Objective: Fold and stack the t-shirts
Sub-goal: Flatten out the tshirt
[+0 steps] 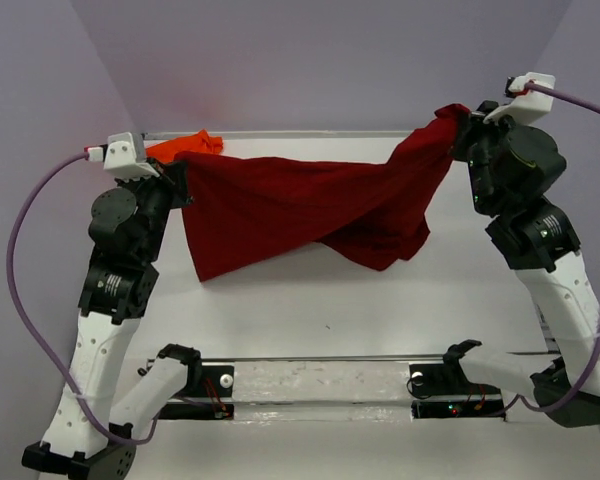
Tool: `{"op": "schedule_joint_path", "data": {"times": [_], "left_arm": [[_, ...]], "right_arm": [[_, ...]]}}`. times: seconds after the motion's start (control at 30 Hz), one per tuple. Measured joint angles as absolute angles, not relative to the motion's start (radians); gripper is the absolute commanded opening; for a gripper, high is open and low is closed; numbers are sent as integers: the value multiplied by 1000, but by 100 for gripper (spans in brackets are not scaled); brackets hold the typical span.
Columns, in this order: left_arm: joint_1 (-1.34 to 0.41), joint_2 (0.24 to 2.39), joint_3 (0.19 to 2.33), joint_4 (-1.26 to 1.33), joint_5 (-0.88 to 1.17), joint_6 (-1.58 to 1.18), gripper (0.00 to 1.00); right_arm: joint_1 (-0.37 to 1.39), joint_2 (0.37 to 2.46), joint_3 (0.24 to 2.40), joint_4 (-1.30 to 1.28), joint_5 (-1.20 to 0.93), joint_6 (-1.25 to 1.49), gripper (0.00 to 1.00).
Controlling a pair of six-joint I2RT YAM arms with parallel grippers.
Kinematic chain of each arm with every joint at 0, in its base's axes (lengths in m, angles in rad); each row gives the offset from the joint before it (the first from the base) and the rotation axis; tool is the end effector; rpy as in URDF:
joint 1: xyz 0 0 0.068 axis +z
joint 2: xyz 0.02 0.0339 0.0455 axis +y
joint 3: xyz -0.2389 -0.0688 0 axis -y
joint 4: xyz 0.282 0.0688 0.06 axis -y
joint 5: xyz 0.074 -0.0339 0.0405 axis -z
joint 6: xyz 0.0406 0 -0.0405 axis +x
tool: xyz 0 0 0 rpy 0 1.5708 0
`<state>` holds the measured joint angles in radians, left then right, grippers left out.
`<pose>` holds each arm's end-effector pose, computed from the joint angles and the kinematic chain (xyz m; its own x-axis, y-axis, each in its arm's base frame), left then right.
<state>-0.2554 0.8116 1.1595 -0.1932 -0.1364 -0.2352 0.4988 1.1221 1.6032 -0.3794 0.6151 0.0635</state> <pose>0.2075 -0.0485 0.4569 0.1169 -0.2691 -0.9560 0.1517 0.9561 -0.2506 0.2265 0.0967 0.5233 0.0962 0.1114 -0.9891 0.1075 0.9867 0.1216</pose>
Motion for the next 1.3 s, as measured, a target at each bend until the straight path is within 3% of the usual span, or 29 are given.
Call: {"op": "schedule_joint_path", "data": {"times": [0.37,0.8,1.07,1.3], "left_arm": [[-255,593,1203,-164,-107,-218,0],[-256,548,1225,-111,43,-295,0],[-256,714,1376,-57,36,-309,0],[-228,1002,1319,80,-13,-320,0]], "right_arm": [[499,939,1616,-374,609,37,0],[499,853,1818,-440,540,41,0],[499,1046,2027,-425,571,7,0],[432,1400,1921,-278,630,-10,0]]}}
